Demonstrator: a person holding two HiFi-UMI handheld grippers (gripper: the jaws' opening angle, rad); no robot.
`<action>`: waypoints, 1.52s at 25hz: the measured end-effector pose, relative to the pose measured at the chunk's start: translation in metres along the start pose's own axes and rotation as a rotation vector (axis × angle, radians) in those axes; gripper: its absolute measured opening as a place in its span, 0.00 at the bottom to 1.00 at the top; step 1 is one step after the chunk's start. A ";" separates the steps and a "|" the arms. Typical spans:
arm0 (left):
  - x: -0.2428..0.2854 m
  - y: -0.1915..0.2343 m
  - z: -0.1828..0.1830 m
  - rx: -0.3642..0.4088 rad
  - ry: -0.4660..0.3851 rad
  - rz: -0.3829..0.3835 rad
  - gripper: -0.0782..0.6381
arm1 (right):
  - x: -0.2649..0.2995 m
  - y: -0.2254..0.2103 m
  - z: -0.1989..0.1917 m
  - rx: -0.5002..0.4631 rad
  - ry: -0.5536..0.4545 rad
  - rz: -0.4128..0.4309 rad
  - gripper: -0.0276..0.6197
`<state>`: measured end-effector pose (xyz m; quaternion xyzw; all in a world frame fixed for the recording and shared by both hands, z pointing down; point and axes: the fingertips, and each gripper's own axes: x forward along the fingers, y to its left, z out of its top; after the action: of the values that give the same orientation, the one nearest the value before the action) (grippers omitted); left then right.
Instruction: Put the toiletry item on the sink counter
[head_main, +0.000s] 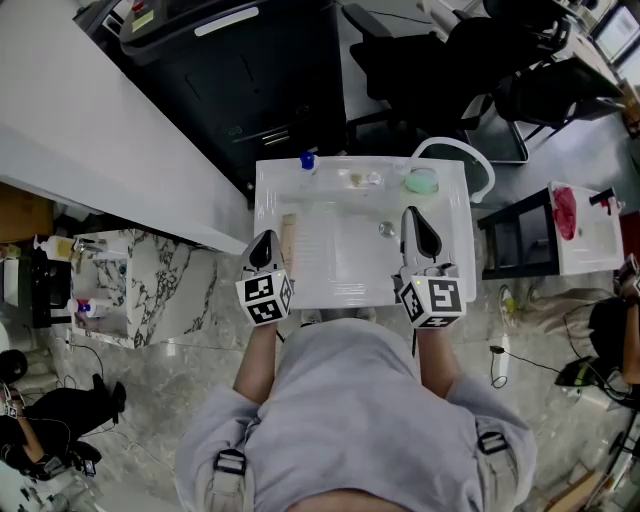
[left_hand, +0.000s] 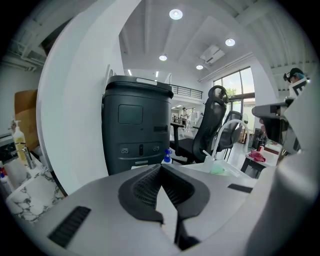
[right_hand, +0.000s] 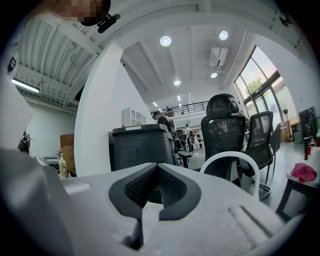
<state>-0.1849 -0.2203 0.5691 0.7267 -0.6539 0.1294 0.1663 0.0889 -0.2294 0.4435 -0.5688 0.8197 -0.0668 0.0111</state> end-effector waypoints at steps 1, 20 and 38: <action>-0.001 0.000 0.003 -0.001 -0.008 -0.002 0.12 | 0.000 0.000 0.000 0.000 0.000 0.000 0.05; -0.020 -0.008 0.056 -0.005 -0.154 -0.032 0.12 | 0.001 -0.001 0.000 0.002 -0.004 -0.001 0.05; -0.039 -0.016 0.098 -0.002 -0.280 -0.057 0.12 | 0.002 -0.003 -0.001 0.000 0.000 -0.001 0.05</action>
<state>-0.1758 -0.2237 0.4629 0.7556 -0.6500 0.0212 0.0780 0.0910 -0.2322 0.4451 -0.5692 0.8194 -0.0670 0.0110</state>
